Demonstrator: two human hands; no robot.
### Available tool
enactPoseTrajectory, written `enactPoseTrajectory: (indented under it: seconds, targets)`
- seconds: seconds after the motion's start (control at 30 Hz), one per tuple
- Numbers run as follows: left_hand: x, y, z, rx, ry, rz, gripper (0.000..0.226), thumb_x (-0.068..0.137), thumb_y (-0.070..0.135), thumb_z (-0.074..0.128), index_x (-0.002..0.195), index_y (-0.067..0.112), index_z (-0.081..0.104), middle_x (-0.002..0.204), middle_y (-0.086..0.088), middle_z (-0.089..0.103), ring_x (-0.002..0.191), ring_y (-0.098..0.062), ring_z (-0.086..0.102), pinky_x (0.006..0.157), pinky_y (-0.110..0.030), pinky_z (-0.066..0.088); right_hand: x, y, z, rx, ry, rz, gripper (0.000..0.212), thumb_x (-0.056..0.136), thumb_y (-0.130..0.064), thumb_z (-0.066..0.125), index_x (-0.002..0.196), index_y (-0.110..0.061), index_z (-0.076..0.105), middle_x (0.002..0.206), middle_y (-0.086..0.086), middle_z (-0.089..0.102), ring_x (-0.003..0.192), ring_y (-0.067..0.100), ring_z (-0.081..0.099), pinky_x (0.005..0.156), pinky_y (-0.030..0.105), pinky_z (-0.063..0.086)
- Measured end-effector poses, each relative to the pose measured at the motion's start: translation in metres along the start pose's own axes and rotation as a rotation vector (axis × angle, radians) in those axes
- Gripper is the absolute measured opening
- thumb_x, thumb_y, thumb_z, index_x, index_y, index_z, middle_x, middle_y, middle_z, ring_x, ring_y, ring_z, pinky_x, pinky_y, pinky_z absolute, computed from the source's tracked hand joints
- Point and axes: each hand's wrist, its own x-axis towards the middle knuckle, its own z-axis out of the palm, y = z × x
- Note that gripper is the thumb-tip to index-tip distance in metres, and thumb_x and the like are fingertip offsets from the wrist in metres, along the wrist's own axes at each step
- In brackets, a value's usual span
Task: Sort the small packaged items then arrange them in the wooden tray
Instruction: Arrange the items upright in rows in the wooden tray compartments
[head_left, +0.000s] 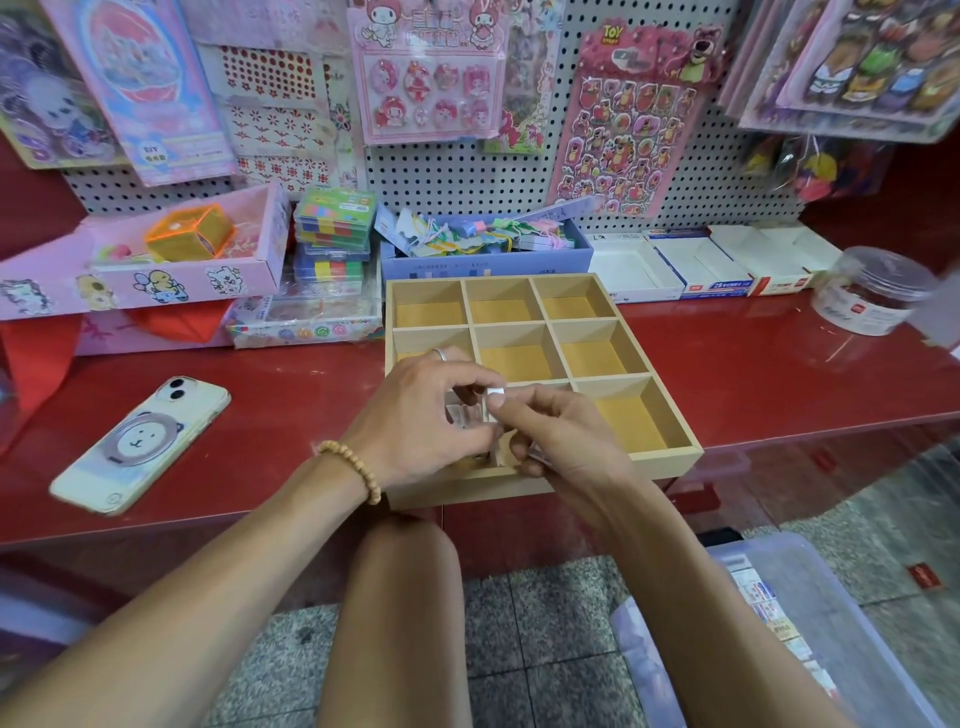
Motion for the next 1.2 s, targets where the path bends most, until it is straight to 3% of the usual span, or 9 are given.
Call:
enactPoseTrajectory:
  seconds: [0.1,0.2,0.3,0.4,0.47,0.53,0.63,0.93,1.2]
  targets:
    - [0.0,-0.002,-0.004,0.02,-0.036,-0.026,0.037,0.07,0.021,0.079,0.107,0.023,0.074,0.093,0.012,0.058,0.081,-0.006,0.06,0.072,-0.024,0.051,0.002,-0.002,0.002,0.015,0.009,0.029,0.013,0.095,-0.012,0.063,0.086,-0.003,0.065,0.065,0.006,0.055,0.051,0.01,0.044,0.043,0.022,0.031]
    - [-0.001,-0.009,-0.014,0.209,-0.153,-0.084,0.04,0.076,0.027,0.075,0.115,0.026,0.07,0.097,0.008,0.056,0.085,-0.009,0.056,0.082,-0.03,0.049,0.01,-0.002,-0.003,0.103,0.197,0.083,0.012,0.095,-0.006,0.052,0.094,-0.005,0.064,0.069,0.006,0.055,0.053,0.012,0.045,0.046,0.026,0.031]
    - [-0.004,-0.02,-0.019,0.54,-0.39,-0.115,0.034,0.083,0.035,0.067,0.116,0.028,0.068,0.103,0.005,0.056,0.101,-0.015,0.054,0.088,-0.036,0.046,0.018,-0.001,-0.009,0.262,0.297,0.119,0.027,0.083,0.008,0.042,0.097,-0.006,0.06,0.075,0.005,0.053,0.061,0.013,0.045,0.053,0.028,0.031]
    - [-0.005,-0.023,-0.013,0.633,-0.463,-0.144,0.042,0.086,0.042,0.066,0.125,0.029,0.063,0.115,0.004,0.059,0.11,-0.017,0.053,0.094,-0.035,0.043,0.022,0.0,-0.013,0.229,0.328,0.128,0.042,0.076,0.02,0.031,0.092,-0.006,0.06,0.084,0.01,0.054,0.063,0.013,0.046,0.055,0.028,0.033]
    - [-0.003,-0.024,-0.007,0.657,-0.436,-0.125,0.042,0.086,0.043,0.066,0.125,0.029,0.062,0.116,0.007,0.062,0.11,-0.015,0.053,0.097,-0.034,0.041,0.023,0.001,-0.013,0.208,0.311,0.127,0.044,0.08,0.024,0.032,0.095,-0.007,0.059,0.091,0.014,0.055,0.066,0.015,0.05,0.058,0.028,0.041]
    - [-0.002,-0.027,-0.002,0.671,-0.402,-0.105,0.039,0.086,0.044,0.066,0.122,0.029,0.063,0.113,0.009,0.063,0.108,-0.012,0.053,0.098,-0.033,0.04,0.023,0.002,-0.012,0.254,0.276,0.136,0.046,0.082,0.027,0.034,0.102,-0.007,0.057,0.102,0.017,0.056,0.079,0.021,0.061,0.075,0.034,0.054]
    - [-0.004,-0.032,-0.001,0.677,-0.389,-0.092,0.039,0.087,0.043,0.066,0.123,0.03,0.062,0.116,0.008,0.061,0.111,-0.012,0.051,0.096,-0.032,0.04,0.019,0.003,-0.012,0.319,0.225,0.145,0.049,0.084,0.029,0.037,0.113,-0.009,0.053,0.119,0.022,0.054,0.102,0.035,0.066,0.096,0.045,0.055]
    - [-0.005,-0.041,-0.004,0.665,-0.425,-0.1,0.047,0.086,0.045,0.066,0.13,0.03,0.059,0.115,0.008,0.056,0.11,-0.012,0.05,0.094,-0.033,0.04,0.01,0.002,-0.01,0.327,0.232,0.115,0.038,0.088,0.022,0.052,0.116,-0.004,0.052,0.12,0.024,0.056,0.097,0.032,0.073,0.092,0.043,0.058]
    - [-0.011,0.005,0.012,0.057,0.015,-0.028,0.024,0.069,0.039,0.083,0.081,0.024,0.07,0.076,0.011,0.066,0.071,-0.006,0.06,0.068,-0.033,0.053,0.008,0.006,0.01,0.343,0.172,-0.004,0.051,0.095,0.019,0.038,0.138,-0.009,0.039,0.128,0.022,0.057,0.114,0.033,0.065,0.071,0.029,0.058]
